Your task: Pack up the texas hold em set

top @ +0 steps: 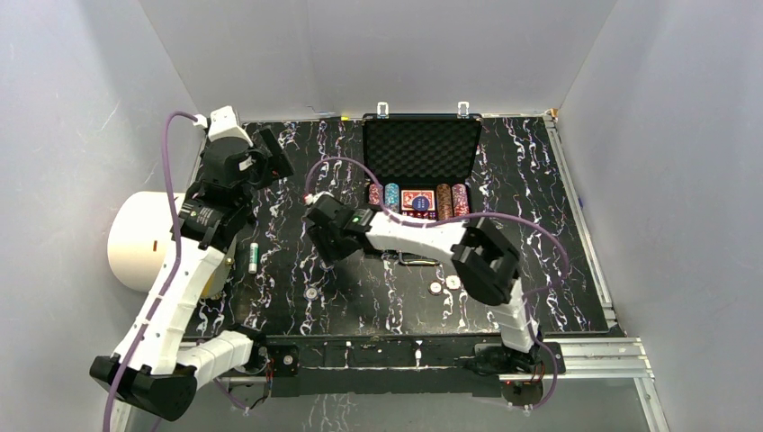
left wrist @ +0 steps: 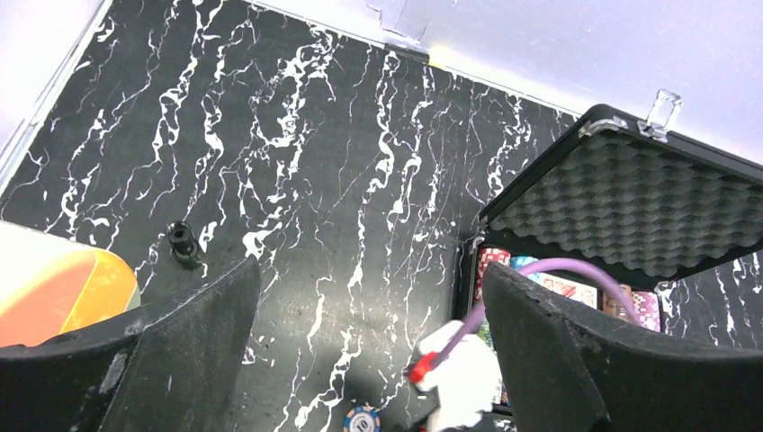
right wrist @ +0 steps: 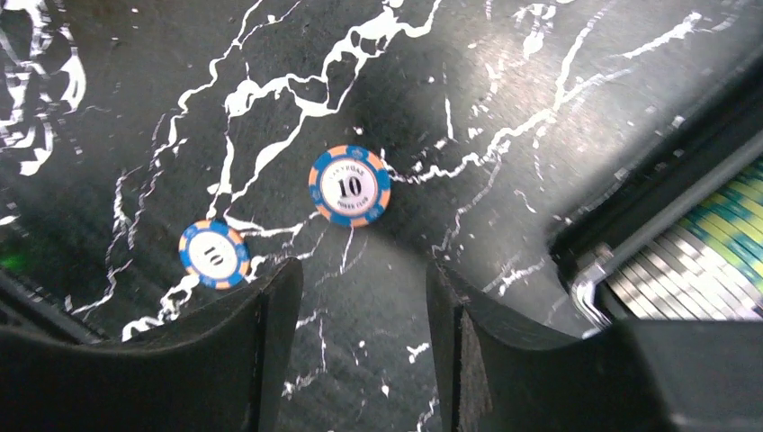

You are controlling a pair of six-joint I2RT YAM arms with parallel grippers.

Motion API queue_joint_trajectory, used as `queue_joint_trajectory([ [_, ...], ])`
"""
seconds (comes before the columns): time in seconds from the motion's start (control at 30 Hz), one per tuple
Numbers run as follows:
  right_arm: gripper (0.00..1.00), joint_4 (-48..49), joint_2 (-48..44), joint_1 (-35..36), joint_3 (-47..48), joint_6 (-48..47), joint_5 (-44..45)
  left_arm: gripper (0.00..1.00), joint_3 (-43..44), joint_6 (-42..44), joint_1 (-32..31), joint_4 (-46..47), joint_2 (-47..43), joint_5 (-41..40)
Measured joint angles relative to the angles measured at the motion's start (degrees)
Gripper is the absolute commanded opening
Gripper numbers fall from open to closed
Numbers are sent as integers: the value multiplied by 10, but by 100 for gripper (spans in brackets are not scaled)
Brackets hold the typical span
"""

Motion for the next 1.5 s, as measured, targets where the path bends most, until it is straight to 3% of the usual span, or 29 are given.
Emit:
queue_joint_trajectory([
  [0.23, 77, -58, 98, 25, 95, -16, 35, 95, 13, 7, 0, -21, 5, 0],
  [0.4, 77, -80, 127, 31, 136, -32, 43, 96, 13, 9, 0, -31, 9, 0],
  [0.67, 70, -100, 173, 33, 190, -44, 51, 96, 13, 13, 0, -33, 9, 0],
  [1.0, 48, -108, 180, 32, 192, -52, 34, 96, 12, 15, 0, -33, 9, 0],
  [1.3, 46, -99, 174, 25, 182, -45, 28, 96, 10, 12, 1, -33, 9, 3],
  [1.5, 48, -58, 122, 23, 93, -22, 41, 97, -13, -5, 1, -33, 7, 19],
])
